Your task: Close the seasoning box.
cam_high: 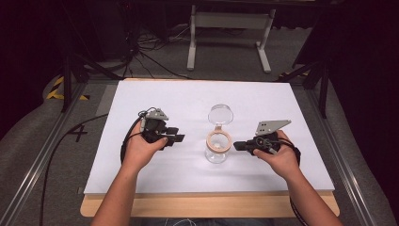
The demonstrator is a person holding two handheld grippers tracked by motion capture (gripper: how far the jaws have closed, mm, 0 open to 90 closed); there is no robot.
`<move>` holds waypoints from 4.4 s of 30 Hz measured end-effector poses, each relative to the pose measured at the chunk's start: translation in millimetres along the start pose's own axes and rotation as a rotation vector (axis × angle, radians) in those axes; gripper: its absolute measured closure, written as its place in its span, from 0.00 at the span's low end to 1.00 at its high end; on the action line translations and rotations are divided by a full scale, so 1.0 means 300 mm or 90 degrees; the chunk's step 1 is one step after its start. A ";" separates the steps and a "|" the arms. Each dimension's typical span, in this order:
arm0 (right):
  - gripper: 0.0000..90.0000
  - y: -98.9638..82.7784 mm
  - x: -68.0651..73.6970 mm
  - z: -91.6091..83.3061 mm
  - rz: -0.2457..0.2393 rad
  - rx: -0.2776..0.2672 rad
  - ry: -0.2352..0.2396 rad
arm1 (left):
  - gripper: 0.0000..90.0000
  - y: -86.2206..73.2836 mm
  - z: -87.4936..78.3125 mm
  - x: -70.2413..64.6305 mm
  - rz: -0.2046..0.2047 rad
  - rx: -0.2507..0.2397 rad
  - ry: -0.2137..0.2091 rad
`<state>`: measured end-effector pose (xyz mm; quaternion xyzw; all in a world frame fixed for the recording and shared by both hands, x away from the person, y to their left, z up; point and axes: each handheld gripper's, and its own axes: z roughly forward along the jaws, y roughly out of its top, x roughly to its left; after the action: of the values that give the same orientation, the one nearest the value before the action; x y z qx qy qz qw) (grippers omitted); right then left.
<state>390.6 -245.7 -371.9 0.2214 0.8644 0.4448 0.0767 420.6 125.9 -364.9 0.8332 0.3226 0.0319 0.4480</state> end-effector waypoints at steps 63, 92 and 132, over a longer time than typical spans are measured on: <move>1.00 0.082 -0.038 0.045 0.055 -0.077 0.024 | 0.91 0.276 0.091 -0.115 0.120 -0.017 -0.011; 1.00 0.059 -0.003 0.023 0.048 0.022 0.044 | 0.87 -0.013 -0.082 -0.114 0.077 0.103 0.000; 0.55 -0.074 -0.213 -0.265 0.112 -0.042 -0.201 | 0.75 -0.079 -0.130 -0.001 0.013 0.067 0.039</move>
<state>414.4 -344.1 -346.8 0.3606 0.8038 0.4376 0.1797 395.0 163.2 -359.7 0.8575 0.3291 0.0448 0.3930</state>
